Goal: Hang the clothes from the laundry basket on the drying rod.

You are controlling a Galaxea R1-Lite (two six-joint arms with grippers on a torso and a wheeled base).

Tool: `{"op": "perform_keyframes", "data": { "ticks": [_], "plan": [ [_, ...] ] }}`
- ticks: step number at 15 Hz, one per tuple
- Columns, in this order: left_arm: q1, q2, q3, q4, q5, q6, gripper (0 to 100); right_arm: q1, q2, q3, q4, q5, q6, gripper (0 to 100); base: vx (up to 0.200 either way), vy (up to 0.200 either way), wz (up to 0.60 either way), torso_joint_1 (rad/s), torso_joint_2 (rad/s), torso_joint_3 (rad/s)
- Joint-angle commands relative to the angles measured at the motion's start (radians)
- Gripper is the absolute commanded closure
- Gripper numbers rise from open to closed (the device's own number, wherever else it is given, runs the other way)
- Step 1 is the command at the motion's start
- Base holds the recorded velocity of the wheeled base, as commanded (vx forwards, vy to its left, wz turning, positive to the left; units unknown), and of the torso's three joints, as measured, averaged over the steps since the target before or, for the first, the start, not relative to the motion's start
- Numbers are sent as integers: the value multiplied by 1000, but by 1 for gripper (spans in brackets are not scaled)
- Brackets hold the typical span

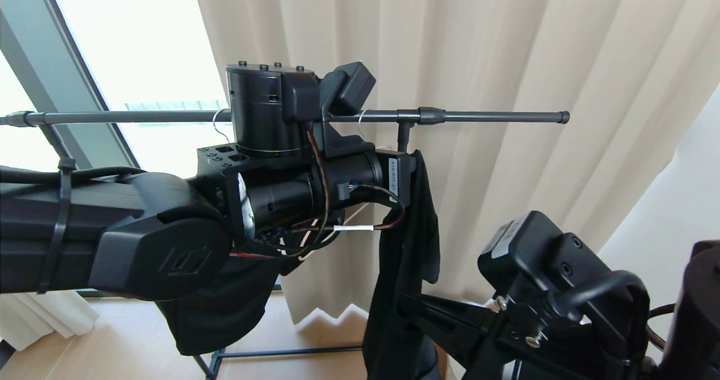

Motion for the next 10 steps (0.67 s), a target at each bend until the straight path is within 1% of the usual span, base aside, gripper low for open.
{"op": "perform_keyframes", "data": {
  "ticks": [1,3,4,5,7,8,9,10],
  "plan": [
    [14,7,-4,-2,-35,-2,100,9,52,-51,0,-1,59,100,0,0,0,0,0,0],
    [22,7,-1,1,-35,-2,100,7,69,-59,7,-39,72,100,0,0,0,0,0,0],
    [28,4,-2,21,-32,-1,100,1,74,-51,18,-68,64,100,0,0,0,0,0,0],
    [34,-11,-4,50,-32,-1,100,-11,67,-48,33,-83,38,100,0,0,0,0,0,0],
    [64,-37,-13,116,-31,14,100,-92,29,-45,110,-94,-54,100,0,0,0,0,0,0],
    [85,-57,-16,170,-22,45,100,-129,0,-37,159,-94,-106,100,0,0,0,0,0,0],
    [102,-80,-19,233,9,74,100,-181,-23,-36,197,-94,-169,100,0,0,0,0,0,0],
    [108,-94,-21,277,37,93,100,-200,-29,-36,204,-94,-186,100,0,0,0,0,0,0]
  ]
}}
